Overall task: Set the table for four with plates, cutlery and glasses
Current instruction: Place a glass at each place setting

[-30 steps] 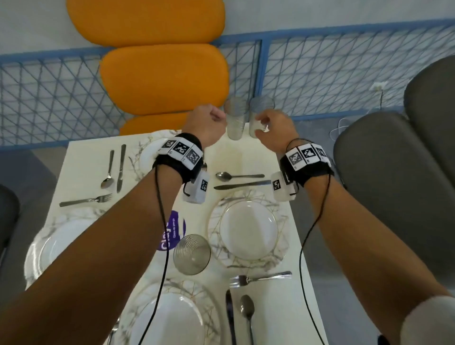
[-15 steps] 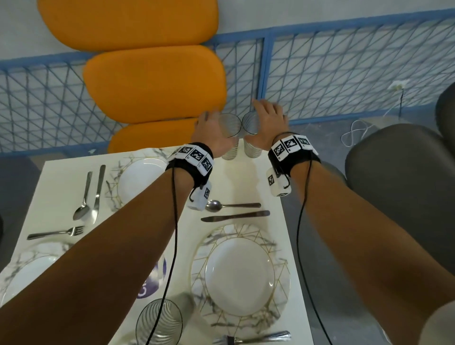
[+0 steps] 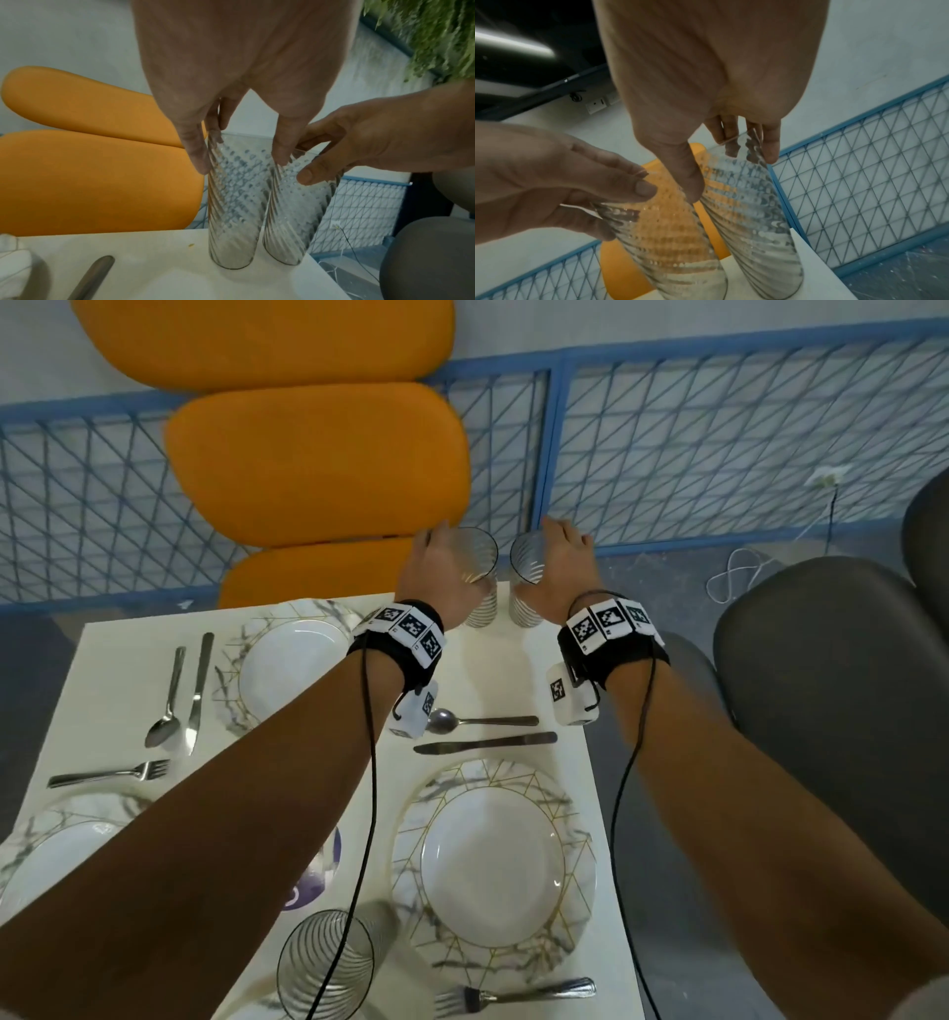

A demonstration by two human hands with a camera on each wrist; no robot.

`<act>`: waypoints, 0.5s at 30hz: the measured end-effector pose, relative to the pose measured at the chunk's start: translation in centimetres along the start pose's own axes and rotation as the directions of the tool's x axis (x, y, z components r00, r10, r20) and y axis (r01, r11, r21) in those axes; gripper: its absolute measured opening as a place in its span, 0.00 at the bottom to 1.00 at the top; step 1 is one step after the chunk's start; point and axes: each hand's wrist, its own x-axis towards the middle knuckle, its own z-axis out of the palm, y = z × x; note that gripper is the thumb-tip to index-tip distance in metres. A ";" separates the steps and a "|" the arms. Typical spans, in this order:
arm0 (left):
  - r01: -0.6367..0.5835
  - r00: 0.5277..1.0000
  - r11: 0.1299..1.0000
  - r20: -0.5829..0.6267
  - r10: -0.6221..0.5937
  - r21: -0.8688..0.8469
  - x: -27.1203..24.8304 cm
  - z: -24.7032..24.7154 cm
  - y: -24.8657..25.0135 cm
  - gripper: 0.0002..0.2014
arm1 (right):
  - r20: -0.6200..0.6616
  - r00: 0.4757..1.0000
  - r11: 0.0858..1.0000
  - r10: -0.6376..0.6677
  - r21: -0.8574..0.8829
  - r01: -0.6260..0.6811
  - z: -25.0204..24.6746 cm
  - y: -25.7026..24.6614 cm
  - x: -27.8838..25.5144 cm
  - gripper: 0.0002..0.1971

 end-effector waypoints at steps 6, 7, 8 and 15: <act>0.036 0.998 0.998 -0.041 -0.038 -0.048 -3.1 -3.7 -1.6 0.42 | -0.105 0.994 0.990 0.018 0.139 -0.003 -1.8 -2.3 -4.0 0.47; 0.044 0.998 0.997 -0.041 -0.047 -0.065 -3.8 -4.5 -2.0 0.42 | -0.115 0.993 0.987 0.024 0.158 -0.006 -2.0 -3.0 -4.8 0.47; 0.050 0.998 0.995 -0.044 -0.054 -0.083 -4.5 -5.2 -2.4 0.42 | -0.128 0.991 0.985 0.029 0.171 -0.007 -2.2 -3.8 -5.6 0.46; 0.075 0.995 0.983 -0.057 -0.086 -0.167 -10.1 -10.8 -6.4 0.42 | -0.131 0.991 0.965 -0.006 0.260 0.040 -2.0 -10.3 -12.2 0.46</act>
